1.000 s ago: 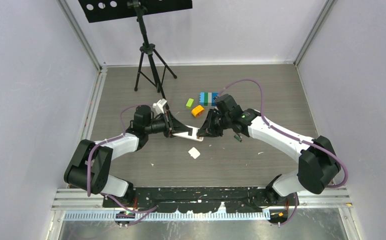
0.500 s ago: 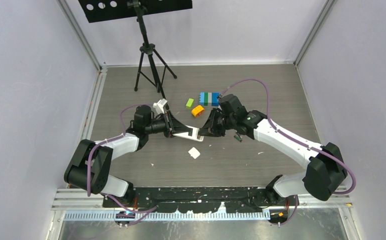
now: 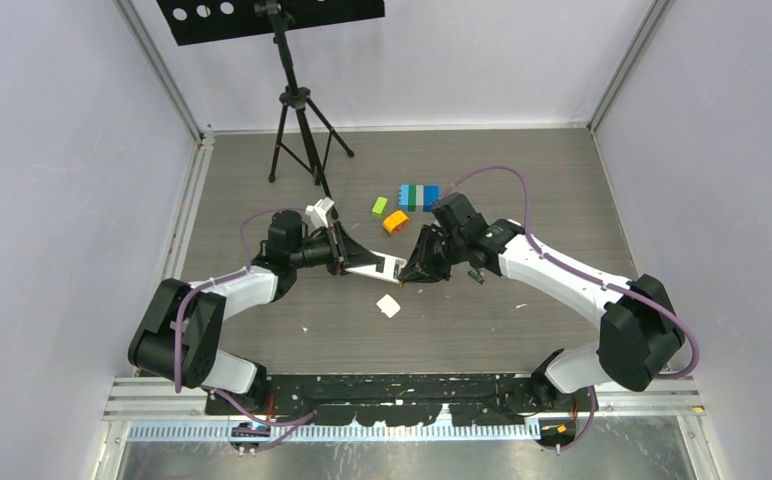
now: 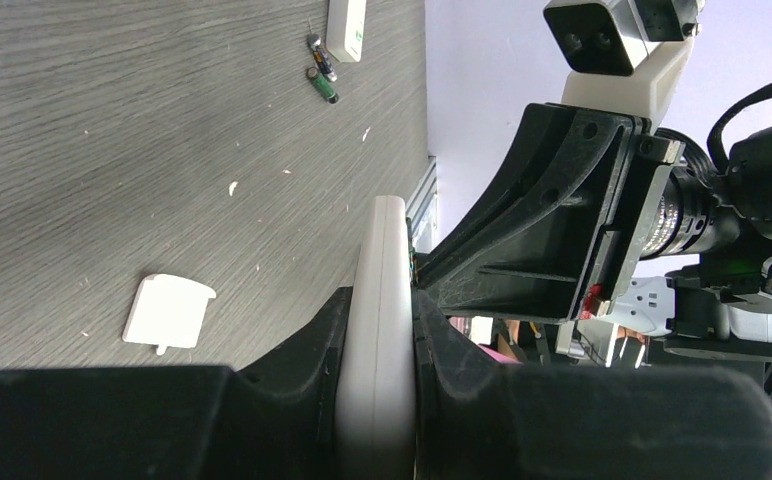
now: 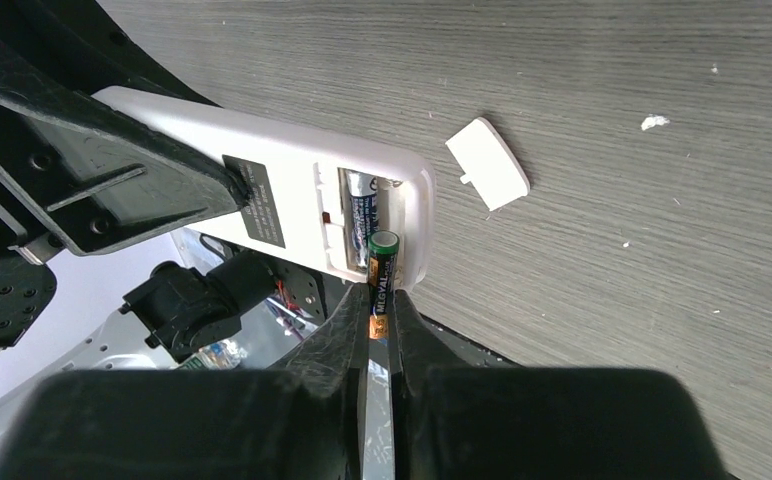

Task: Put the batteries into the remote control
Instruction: Load the battery into the remote control, then pick up the battery cover at the center of the board, then place the remote control at the center of the board.

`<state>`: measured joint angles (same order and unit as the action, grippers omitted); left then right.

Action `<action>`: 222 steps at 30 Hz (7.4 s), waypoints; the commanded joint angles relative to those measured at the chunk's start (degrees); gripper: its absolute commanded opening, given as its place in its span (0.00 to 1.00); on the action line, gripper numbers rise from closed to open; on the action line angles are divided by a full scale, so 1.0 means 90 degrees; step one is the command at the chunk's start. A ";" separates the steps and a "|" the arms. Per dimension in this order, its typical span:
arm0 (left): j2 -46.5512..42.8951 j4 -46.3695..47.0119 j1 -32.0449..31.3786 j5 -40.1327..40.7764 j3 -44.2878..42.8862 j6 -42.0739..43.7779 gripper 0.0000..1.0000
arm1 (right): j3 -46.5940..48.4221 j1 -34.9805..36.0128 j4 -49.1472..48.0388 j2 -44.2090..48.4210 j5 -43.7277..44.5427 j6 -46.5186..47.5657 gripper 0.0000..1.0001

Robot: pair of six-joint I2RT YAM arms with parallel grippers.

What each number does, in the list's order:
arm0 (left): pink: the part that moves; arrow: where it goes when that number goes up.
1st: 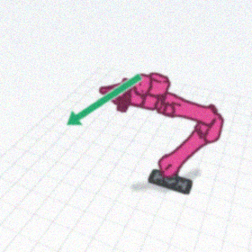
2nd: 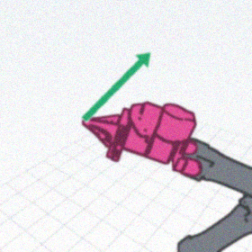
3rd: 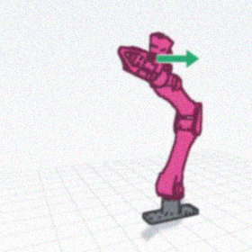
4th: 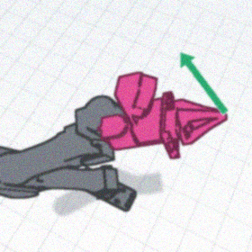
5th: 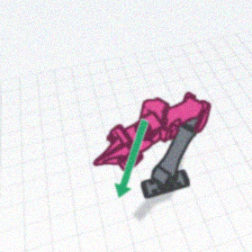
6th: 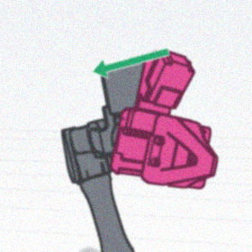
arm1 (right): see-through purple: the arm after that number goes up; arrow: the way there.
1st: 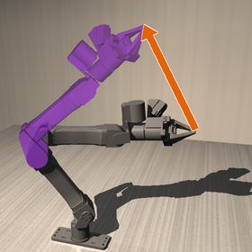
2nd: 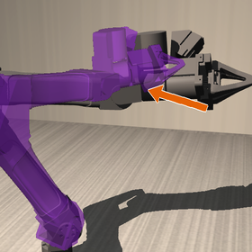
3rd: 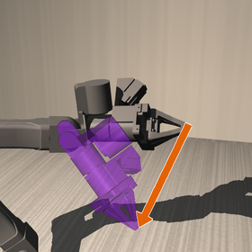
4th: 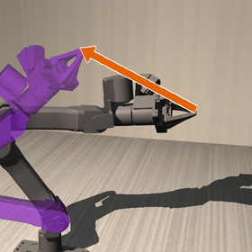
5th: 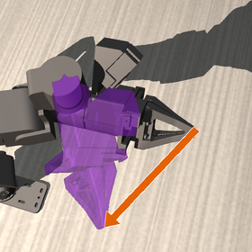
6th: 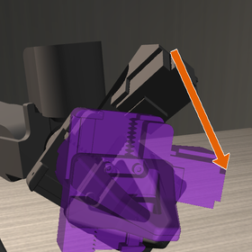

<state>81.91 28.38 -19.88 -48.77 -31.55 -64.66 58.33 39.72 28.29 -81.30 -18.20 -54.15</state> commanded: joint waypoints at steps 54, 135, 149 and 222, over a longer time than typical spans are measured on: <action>-0.0626 -0.4515 -0.0088 -0.2436 -0.0744 0.1692 0.00 | -0.1317 0.0705 -0.1626 0.1048 -0.2531 0.3152 0.86; -0.2367 -0.4432 -0.0369 -0.2259 -0.0968 0.1185 0.00 | -0.2311 0.0689 -0.4402 0.1638 -0.3276 0.2308 0.83; -0.2242 -0.4412 -0.0369 -0.2251 -0.0992 0.1549 0.00 | -0.2558 0.0676 -0.4737 0.1698 -0.3349 0.2245 0.59; -0.2155 -0.4210 -0.0374 0.2674 0.0066 0.2462 0.00 | 0.0686 0.1414 -0.0216 -0.2336 0.3656 0.2174 0.00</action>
<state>60.58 -16.49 -23.03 -21.89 -30.13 -41.78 64.05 53.39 25.10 -103.50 8.21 -31.44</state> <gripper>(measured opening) 0.226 0.017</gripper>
